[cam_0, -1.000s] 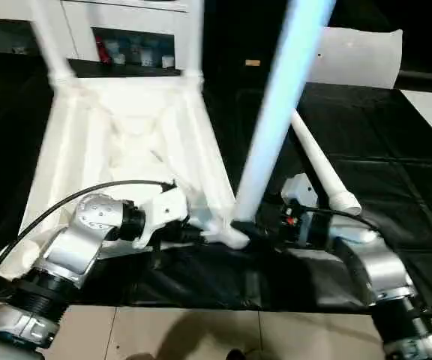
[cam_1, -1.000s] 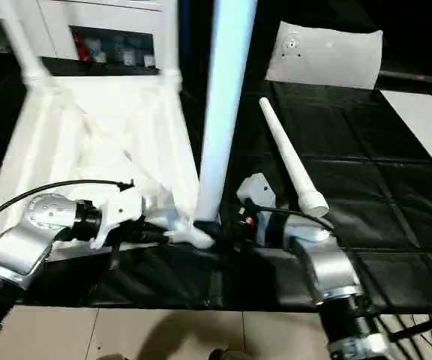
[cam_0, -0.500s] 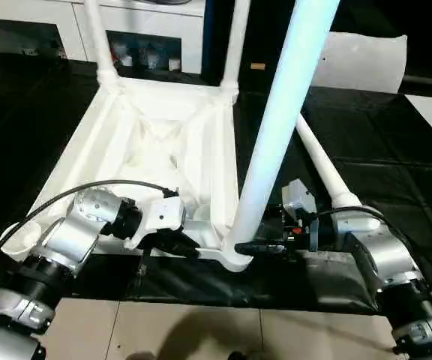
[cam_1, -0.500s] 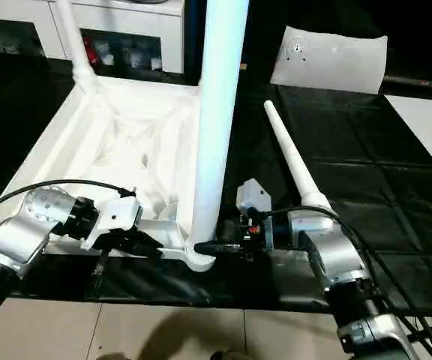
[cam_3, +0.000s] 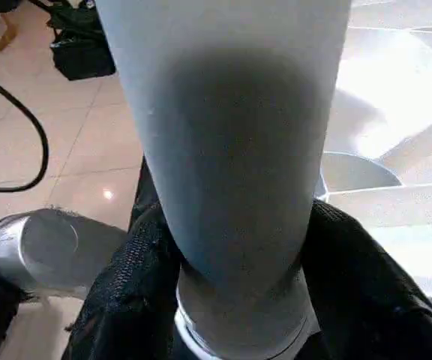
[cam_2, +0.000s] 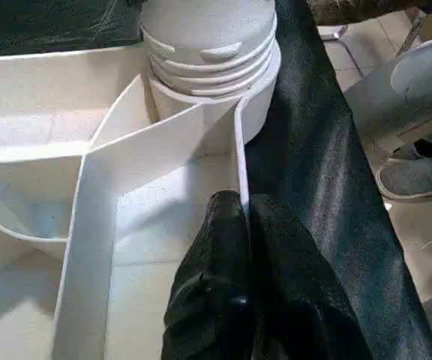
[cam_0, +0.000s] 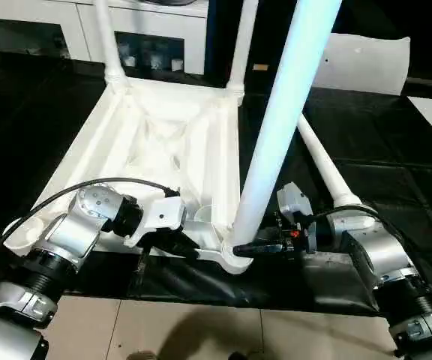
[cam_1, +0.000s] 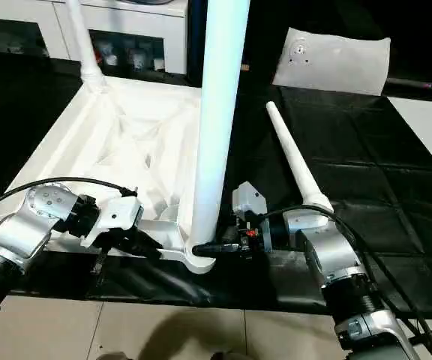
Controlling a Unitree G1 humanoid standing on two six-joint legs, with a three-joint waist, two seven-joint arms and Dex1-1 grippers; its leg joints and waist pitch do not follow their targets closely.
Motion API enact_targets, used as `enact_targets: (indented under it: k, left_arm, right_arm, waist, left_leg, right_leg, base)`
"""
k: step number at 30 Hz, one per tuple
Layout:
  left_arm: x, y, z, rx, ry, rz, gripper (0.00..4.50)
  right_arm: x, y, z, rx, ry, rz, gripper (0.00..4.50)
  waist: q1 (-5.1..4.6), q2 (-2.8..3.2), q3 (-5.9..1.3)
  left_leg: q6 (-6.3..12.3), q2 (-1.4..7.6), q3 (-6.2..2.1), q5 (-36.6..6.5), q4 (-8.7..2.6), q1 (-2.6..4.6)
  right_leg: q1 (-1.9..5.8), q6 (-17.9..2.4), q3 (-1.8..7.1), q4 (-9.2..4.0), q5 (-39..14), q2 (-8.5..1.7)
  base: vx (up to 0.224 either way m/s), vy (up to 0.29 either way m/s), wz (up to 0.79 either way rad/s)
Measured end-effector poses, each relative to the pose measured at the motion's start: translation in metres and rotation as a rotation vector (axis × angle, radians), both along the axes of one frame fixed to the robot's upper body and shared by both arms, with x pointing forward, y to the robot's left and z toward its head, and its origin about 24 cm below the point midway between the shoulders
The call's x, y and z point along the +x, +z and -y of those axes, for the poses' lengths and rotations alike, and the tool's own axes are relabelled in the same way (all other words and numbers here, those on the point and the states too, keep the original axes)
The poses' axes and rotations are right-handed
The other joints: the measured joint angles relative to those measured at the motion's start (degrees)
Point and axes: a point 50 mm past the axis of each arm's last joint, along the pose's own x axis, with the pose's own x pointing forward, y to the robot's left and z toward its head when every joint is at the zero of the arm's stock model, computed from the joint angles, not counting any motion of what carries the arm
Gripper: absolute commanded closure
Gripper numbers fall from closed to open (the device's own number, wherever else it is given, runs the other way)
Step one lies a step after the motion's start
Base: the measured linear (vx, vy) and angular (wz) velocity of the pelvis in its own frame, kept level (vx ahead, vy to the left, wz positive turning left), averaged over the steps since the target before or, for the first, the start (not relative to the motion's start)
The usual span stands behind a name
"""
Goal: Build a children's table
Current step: Rotate leg to tighten
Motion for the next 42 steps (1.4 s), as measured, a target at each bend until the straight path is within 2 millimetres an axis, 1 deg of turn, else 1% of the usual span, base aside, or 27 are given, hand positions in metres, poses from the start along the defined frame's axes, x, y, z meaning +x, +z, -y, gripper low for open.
enact_targets:
  k: [5, 9, 11, 14, 15, 17, 19, 21, 23, 25, 27, 28, 29, 30, 31, 32, 34, 35, 36, 38, 41, 42]
  left_arm:
    - [0.000, 0.000, -0.001, 0.000, 0.002, -0.003, 4.50]
    - [-0.001, -0.003, 0.002, -0.017, 0.058, -0.023, 4.50]
    - [-0.001, -0.006, 0.004, -0.036, 0.134, -0.035, 4.50]
    - [0.001, -0.009, 0.006, -0.047, 0.233, -0.033, 4.50]
    - [0.001, -0.010, 0.007, -0.054, 0.268, -0.034, 4.50]
    - [0.003, -0.012, 0.013, -0.075, 0.391, -0.029, 4.50]
    - [0.006, -0.016, 0.027, -0.107, 0.516, -0.026, 4.50]
    - [0.008, -0.020, 0.040, -0.140, 0.599, -0.034, 4.50]
    - [0.010, -0.021, 0.051, -0.148, 0.672, -0.029, 4.50]
    - [0.012, -0.023, 0.056, -0.151, 0.714, -0.015, 4.50]
    - [0.013, -0.022, 0.059, -0.153, 0.730, -0.005, 4.50]
    - [0.014, -0.021, 0.061, -0.153, 0.735, 0.007, 4.50]
    - [0.015, -0.020, 0.061, -0.151, 0.735, 0.013, 4.50]
    - [0.015, -0.020, 0.061, -0.151, 0.734, 0.016, 4.50]
    - [0.016, -0.020, 0.062, -0.149, 0.729, 0.023, 4.50]
    - [0.016, -0.019, 0.062, -0.146, 0.725, 0.030, 4.50]
    - [0.016, -0.019, 0.062, -0.142, 0.711, 0.047, 4.50]
    - [0.016, -0.019, 0.061, -0.139, 0.700, 0.056, 4.50]
    - [0.016, -0.019, 0.060, -0.136, 0.686, 0.065, 4.50]
    - [0.016, -0.018, 0.056, -0.132, 0.636, 0.089, 4.50]
    - [0.016, -0.017, 0.053, -0.140, 0.595, 0.105, 4.50]
    - [0.016, -0.017, 0.052, -0.141, 0.582, 0.109, 4.50]
  right_arm:
    - [0.000, -0.001, -0.001, 0.002, 0.000, -0.003, 2.52]
    - [-0.002, -0.003, -0.003, 0.007, -0.044, -0.010, 2.52]
    - [-0.004, -0.007, -0.005, 0.019, -0.114, -0.028, 2.53]
    - [-0.003, -0.011, -0.007, 0.030, -0.238, -0.036, 2.54]
    - [-0.001, -0.012, -0.008, 0.035, -0.280, -0.039, 2.54]
    - [0.004, -0.016, -0.013, 0.058, -0.442, -0.049, 2.54]
    - [0.011, -0.019, -0.017, 0.076, -0.641, -0.059, 2.54]
    - [0.016, -0.019, -0.021, 0.080, -0.775, -0.059, 2.54]
    - [0.019, -0.020, -0.027, 0.072, -0.899, -0.057, 2.54]
    - [0.022, -0.020, -0.035, 0.061, -0.980, -0.047, 2.54]
    - [0.024, -0.019, -0.037, 0.059, -1.017, -0.042, 2.54]
    - [0.024, -0.018, -0.038, 0.068, -1.042, -0.042, 2.54]
    - [0.025, -0.018, -0.039, 0.072, -1.054, -0.039, 2.19]
    - [0.025, -0.017, -0.039, 0.072, -1.059, -0.034, 1.98]
    - [0.025, -0.017, -0.039, 0.074, -1.059, -0.032, 1.98]
    - [0.025, -0.017, -0.040, 0.076, -1.060, -0.032, 1.85]
    - [0.025, -0.016, -0.040, 0.078, -1.062, -0.030, 1.78]
    - [0.025, -0.016, -0.041, 0.081, -1.061, -0.029, 1.54]
    - [0.024, -0.016, -0.041, 0.085, -1.060, -0.027, 1.46]
    - [0.020, -0.017, -0.041, 0.111, -1.044, -0.027, 1.39]
    - [0.017, -0.017, -0.037, 0.134, -1.015, -0.023, 1.03]
    - [0.015, -0.017, -0.035, 0.140, -1.002, -0.023, 1.03]
  waist:
    - [0.13, 0.00, 0.00]
    - [0.13, 0.02, -0.01]
    - [0.20, 0.06, 0.03]
    - [-0.10, 0.08, 0.03]
    - [-0.48, 0.10, 0.05]
    - [-1.83, 0.10, 0.04]
    - [-3.08, 0.21, 0.02]
    - [-3.71, 0.29, 0.03]
    - [-4.27, 0.50, 0.03]
    - [-4.66, 0.77, 0.16]
    - [-5.04, 1.05, 0.34]
    - [-5.35, 1.23, 0.49]
    - [-5.47, 1.29, 0.59]
    - [-5.59, 1.30, 0.65]
    - [-5.74, 1.31, 0.73]
    - [-5.85, 1.28, 0.77]
    - [-5.88, 1.27, 0.83]
    - [-5.90, 1.26, 0.86]
    - [-5.90, 1.27, 0.87]
    - [-5.82, 1.26, 0.88]
    - [-5.56, 1.24, 0.87]
    - [-5.36, 1.24, 0.87]
  left_leg:
    - [-0.07, 0.02, 0.00, 0.0, 0.00, 0.05]
    - [-0.11, 0.01, 0.03, 0.0, 0.00, 0.26]
    - [-0.29, -0.01, 0.03, -0.1, 0.00, 0.76]
    - [-0.38, -0.07, -0.01, -0.1, 0.02, 0.94]
    - [-0.38, -0.08, -0.05, -0.1, 0.06, 0.94]
    - [-0.38, -0.07, -0.31, -0.1, 0.11, 0.93]
    - [-0.37, -0.08, -0.46, -0.1, 0.04, 0.85]
    - [-0.35, -0.09, -0.72, -0.1, 0.04, 0.72]
    - [-0.31, -0.08, -1.08, -0.1, 0.02, 0.68]
    - [-0.27, -0.08, -1.23, -0.1, 0.00, 0.83]
    - [-0.16, -0.07, -1.36, -0.1, -0.06, 0.84]
    - [-0.13, -0.06, -1.49, -0.2, -0.10, 0.79]
    - [-0.12, -0.09, -1.48, -0.2, -0.21, 0.75]
    - [-0.11, -0.14, -1.43, -0.2, -0.28, 0.70]
    - [-0.11, -0.24, -1.38, -0.2, -0.27, 0.69]
    - [-0.10, -0.32, -1.34, -0.2, -0.27, 0.69]
    - [0.00, -0.44, -1.29, -0.2, -0.27, 0.70]
    - [0.00, -0.50, -1.28, -0.2, -0.29, 0.70]
    - [0.00, -0.53, -1.28, -0.2, -0.31, 0.71]
    - [0.01, -0.64, -1.28, -0.2, -0.52, 0.72]
    - [0.20, -0.71, -1.21, -0.1, -0.77, 0.63]
    - [0.24, -0.72, -1.14, -0.1, -0.79, 0.58]
  right_leg:
    - [0.00, 0.0, 0.00, 0.04, 0.0, 0.01]
    - [0.17, 0.0, 0.04, 0.04, 0.0, 0.01]
    - [0.59, 0.2, 0.05, 0.01, -0.1, -0.01]
    - [0.75, 0.4, 0.13, -0.06, -0.2, -0.02]
    - [0.74, 0.4, 0.14, -0.11, -0.2, -0.02]
    - [0.74, 0.4, 0.09, -0.36, -0.2, -0.02]
    - [0.79, 0.4, -0.14, -1.10, -0.3, -0.02]
    - [0.86, 0.4, -0.54, -1.92, -0.3, -0.01]
    - [1.15, 0.4, -1.28, -2.78, -0.3, -0.12]
    - [1.54, 0.4, -1.68, -3.41, -0.3, -0.20]
    - [1.78, 0.4, -2.09, -4.14, -0.3, -0.27]
    - [1.85, 0.4, -2.72, -4.65, -0.3, -0.55]
    - [1.88, 0.4, -3.24, -4.94, -0.3, -0.95]
    - [1.89, 0.4, -3.31, -5.12, -0.3, -1.03]
    - [1.90, 0.4, -3.28, -5.14, -0.3, -1.17]
    - [1.91, 0.4, -3.24, -5.13, -0.3, -1.25]
    - [1.86, 0.4, -3.28, -5.13, -0.3, -1.45]
    - [1.84, 0.4, -3.30, -5.10, -0.3, -1.50]
    - [1.81, 0.4, -3.30, -5.08, -0.3, -1.54]
    - [1.74, 0.4, -3.30, -5.05, -0.3, -1.63]
    - [1.66, 0.4, -3.14, -4.71, -0.2, -1.68]
    - [1.64, 0.4, -3.02, -4.49, -0.2, -1.68]
  base:
    - [0.000, 0.000, 0.00]
    - [0.000, 0.000, 0.00]
    - [0.000, 0.000, 0.00]
    - [0.000, 0.000, 0.00]
    - [-0.056, 0.004, -0.04]
    - [-0.059, 0.006, -0.06]
    - [-0.057, 0.019, -0.11]
    - [-0.048, 0.046, -0.17]
    - [-0.021, 0.026, -0.09]
    - [0.000, 0.000, 0.00]
    - [0.000, 0.000, 0.00]
    - [0.000, 0.000, 0.00]
    - [0.000, 0.000, 0.00]
    - [0.000, 0.000, 0.00]
    - [0.000, 0.000, 0.00]
    - [0.000, 0.000, 0.00]
    - [0.000, 0.000, 0.00]
    - [0.000, 0.000, 0.00]
    - [0.000, 0.000, 0.00]
    - [0.000, 0.000, 0.00]
    - [0.000, 0.000, 0.00]
    - [0.000, 0.000, 0.00]
